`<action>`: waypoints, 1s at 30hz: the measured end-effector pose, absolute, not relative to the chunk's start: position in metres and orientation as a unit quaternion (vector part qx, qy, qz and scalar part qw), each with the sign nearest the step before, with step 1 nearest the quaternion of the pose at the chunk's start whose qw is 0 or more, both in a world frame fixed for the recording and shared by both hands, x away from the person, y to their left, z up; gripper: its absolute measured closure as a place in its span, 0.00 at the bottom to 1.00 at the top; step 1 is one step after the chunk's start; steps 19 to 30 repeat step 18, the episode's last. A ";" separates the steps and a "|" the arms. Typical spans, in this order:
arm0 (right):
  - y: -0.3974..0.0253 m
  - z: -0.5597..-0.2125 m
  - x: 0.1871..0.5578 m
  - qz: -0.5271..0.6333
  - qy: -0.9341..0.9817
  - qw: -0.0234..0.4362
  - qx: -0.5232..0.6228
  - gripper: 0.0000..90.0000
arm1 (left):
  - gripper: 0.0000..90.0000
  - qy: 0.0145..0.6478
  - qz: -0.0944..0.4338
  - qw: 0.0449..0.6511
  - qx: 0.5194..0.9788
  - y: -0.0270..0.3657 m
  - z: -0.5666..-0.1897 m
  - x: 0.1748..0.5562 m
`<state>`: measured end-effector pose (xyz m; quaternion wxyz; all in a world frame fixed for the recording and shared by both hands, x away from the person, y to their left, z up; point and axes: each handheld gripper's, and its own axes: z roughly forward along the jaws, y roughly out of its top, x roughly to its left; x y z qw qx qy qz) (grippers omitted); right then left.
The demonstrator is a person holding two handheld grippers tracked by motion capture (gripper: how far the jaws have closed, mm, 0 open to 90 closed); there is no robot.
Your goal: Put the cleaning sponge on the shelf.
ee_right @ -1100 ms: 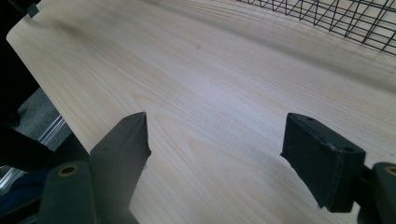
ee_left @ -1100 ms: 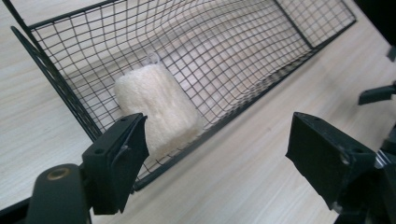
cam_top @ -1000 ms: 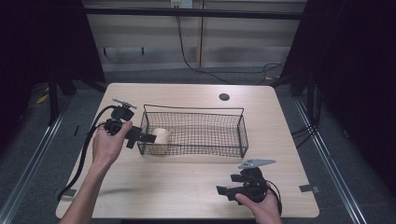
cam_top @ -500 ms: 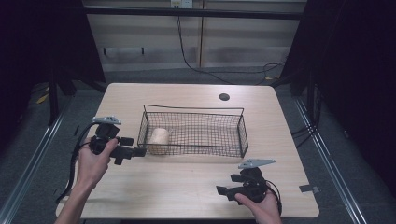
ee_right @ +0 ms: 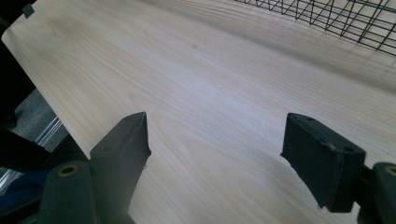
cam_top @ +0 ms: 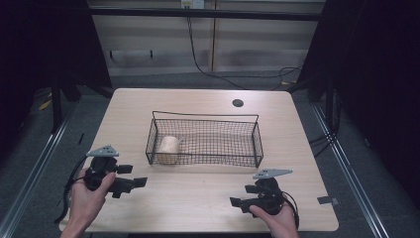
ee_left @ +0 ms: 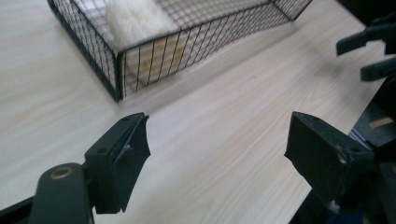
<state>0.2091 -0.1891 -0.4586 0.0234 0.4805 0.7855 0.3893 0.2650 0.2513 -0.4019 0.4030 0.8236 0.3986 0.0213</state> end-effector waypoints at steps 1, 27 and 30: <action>-0.189 -0.459 0.209 0.389 0.786 0.024 0.480 0.25 | 0.23 0.398 0.021 0.403 0.824 0.254 -0.404 0.263; -0.190 -0.458 0.209 0.386 0.784 0.042 0.484 0.26 | 0.25 0.418 -0.031 0.417 0.806 0.258 -0.457 0.231; -0.190 -0.458 0.209 0.386 0.784 0.042 0.484 0.26 | 0.25 0.418 -0.031 0.417 0.806 0.258 -0.457 0.231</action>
